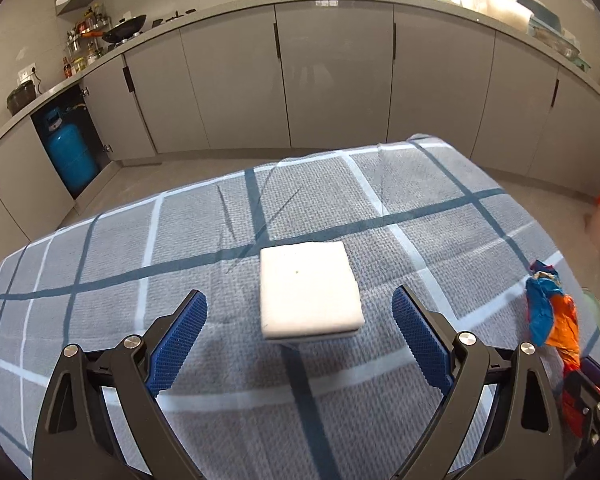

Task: Collect trash
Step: 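Grasp the red-orange wrapper with the right tool while the left tool grasps the white sponge, then carry the wrapper and white sponge over the green basin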

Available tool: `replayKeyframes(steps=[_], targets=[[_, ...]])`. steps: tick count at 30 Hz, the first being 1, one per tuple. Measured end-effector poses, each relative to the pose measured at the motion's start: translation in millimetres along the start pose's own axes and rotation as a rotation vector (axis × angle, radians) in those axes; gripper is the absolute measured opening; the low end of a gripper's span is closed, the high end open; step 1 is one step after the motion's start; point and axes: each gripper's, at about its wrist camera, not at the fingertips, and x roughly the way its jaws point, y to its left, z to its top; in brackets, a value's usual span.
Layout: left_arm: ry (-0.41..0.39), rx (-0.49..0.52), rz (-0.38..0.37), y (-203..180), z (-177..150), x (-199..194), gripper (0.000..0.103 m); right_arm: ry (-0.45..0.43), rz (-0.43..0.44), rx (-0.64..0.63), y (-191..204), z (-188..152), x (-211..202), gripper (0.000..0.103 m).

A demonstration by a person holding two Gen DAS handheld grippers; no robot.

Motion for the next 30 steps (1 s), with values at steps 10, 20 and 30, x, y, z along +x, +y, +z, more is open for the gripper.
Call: replayKeyframes(steps=[10, 20, 30], targets=[[0.076, 0.000, -0.025, 0.2, -10.1, 16.6, 0.053, -0.002, 0.038, 0.004, 1.4, -4.0, 1.0, 0.019], [0.043, 0.033, -0.035, -12.3, -26.8, -28.9, 0.053, -0.025, 0.043, 0.027, -6.2, -12.5, -15.1, 0.019], [0.019, 0.103, -0.082, -42.7, -41.7, -68.5, 0.053, -0.058, 0.036, 0.061, -21.5, -20.4, -38.4, 0.019]])
